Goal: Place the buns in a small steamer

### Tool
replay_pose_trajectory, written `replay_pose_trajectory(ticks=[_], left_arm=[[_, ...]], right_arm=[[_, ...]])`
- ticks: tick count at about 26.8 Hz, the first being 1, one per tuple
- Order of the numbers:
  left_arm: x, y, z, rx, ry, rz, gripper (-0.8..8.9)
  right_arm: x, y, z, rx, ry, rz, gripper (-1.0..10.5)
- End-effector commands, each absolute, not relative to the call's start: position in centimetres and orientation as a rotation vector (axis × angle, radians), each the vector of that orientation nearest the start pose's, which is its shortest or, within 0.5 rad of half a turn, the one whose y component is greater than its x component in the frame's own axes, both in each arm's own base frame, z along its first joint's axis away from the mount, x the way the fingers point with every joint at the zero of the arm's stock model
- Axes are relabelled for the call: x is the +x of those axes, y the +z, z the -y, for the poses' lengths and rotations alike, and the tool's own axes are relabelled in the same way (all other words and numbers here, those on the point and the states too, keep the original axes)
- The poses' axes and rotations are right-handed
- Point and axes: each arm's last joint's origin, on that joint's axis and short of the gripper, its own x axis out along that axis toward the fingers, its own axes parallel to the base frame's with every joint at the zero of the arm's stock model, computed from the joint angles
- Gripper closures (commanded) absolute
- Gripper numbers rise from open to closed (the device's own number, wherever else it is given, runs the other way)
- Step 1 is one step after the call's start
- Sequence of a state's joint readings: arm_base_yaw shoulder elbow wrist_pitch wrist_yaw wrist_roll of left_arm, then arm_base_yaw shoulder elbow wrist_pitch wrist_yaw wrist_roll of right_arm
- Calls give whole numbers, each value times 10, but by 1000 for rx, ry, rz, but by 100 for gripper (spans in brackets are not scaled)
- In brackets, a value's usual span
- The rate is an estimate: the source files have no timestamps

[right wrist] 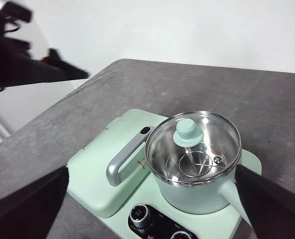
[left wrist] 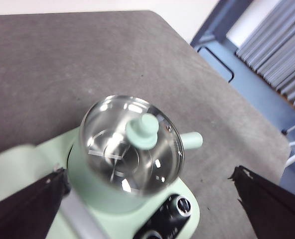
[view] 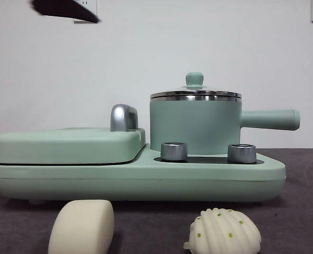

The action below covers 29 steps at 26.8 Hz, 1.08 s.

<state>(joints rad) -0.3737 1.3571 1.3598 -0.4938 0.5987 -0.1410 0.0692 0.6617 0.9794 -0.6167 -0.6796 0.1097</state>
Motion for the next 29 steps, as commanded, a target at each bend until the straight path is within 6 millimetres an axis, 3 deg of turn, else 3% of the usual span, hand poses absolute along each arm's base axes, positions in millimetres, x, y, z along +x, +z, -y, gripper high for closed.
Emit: replay_pose_trajectory(ticks=[1,11,17,19,23,26,29], left_arm=[[282,381,145,-122,-946,-569,260],[325,358,228,-3,-949,-612,260],[326,334,263,136,-889,-620,263],[324,322,275,180,-870,-636,312],[326,311,284,189,-878,-650,323],[327,310,284,206,-883,-640,418],[328,308,285,221,-888,-641,421]], right_arm=[[110,378,-26,199,729,-314,332],[110,378,-26,199,729,-314,332],[110,378,-26,199,729,-315,332],[110,378,-26,199,729,-315,332],[110,378,-26,199,729,-315,332],[110,378,-26,199,729,-315,332],[110,378,-26,199,729,-315,332]])
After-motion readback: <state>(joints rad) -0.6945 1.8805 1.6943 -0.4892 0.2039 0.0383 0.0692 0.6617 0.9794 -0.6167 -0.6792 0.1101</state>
